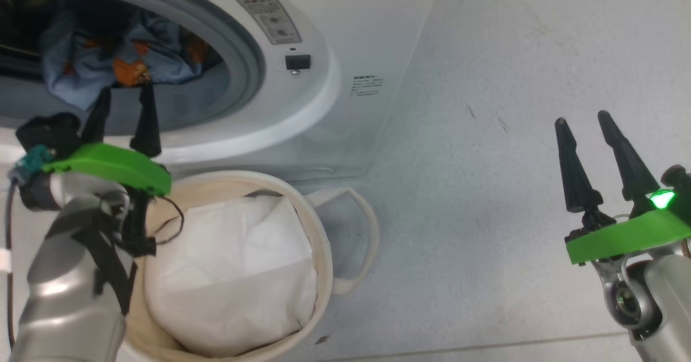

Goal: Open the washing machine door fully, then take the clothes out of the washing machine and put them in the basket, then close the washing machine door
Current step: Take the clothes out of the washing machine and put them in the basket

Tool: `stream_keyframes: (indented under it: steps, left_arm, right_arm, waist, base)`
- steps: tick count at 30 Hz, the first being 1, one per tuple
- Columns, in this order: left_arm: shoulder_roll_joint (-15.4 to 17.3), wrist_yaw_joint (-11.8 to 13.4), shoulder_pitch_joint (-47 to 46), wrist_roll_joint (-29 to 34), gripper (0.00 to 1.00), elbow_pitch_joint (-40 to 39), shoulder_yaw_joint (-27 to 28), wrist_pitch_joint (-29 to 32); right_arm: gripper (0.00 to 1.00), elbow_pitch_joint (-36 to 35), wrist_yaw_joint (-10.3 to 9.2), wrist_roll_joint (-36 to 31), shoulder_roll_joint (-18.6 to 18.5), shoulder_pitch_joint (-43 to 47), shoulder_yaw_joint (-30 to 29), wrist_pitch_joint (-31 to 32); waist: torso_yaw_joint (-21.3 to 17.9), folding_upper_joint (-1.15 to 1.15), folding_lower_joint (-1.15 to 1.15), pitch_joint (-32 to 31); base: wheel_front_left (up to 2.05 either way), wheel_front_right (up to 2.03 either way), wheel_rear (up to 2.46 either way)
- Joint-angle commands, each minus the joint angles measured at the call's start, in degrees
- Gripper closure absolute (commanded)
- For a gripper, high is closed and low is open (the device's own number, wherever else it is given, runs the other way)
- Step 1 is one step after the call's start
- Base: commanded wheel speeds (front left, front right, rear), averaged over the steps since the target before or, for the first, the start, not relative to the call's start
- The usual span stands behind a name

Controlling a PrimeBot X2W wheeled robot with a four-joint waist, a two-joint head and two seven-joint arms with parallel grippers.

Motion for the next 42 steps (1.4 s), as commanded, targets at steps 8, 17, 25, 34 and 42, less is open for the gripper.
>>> stream_keyframes:
  steps: [8, 17, 25, 34, 42]
  left_arm:
    - [3.0, -0.9, -9.3, -0.5, 0.00, 5.2, 2.5, -0.7]
    - [4.6, -1.1, -16.2, -0.6, 0.00, 9.8, 3.5, -0.7]
    - [5.0, -1.2, -18.8, -0.9, 0.00, 13.1, 4.7, -0.7]
    - [4.2, 0.6, -20.9, 0.2, 0.00, 21.8, 2.9, 2.2]
    - [3.6, -0.2, -21.8, 0.1, 1.00, 22.8, 2.0, 1.4]
  right_arm:
    - [0.00, -2.8, 0.43, -0.5, -0.7, -0.8, -1.4, -0.7]
    - [0.00, -3.9, 0.43, -0.9, 0.0, -1.2, -2.6, -0.7]
    - [0.00, -4.1, 0.43, -1.2, 0.2, -1.1, -2.7, -0.7]
    - [0.00, -4.4, 0.43, -1.4, -0.2, -0.6, -2.9, -0.7]
    - [0.00, -4.5, 0.43, -1.4, -0.4, -0.8, -2.5, -0.7]
  waist:
    - [-1.7, 0.00, 0.00, 4.5]
    - [-3.3, 0.00, 0.00, 8.0]
    - [-4.7, 0.00, 0.00, 8.6]
    - [-5.4, 0.00, 0.00, 9.2]
    - [-4.9, 0.00, 0.00, 9.3]
  base:
    - [0.00, 0.00, 0.00]
    - [0.00, 0.00, 0.00]
    - [0.00, 0.00, 0.00]
    - [0.00, 0.00, 0.00]
    - [0.00, 0.00, 0.00]
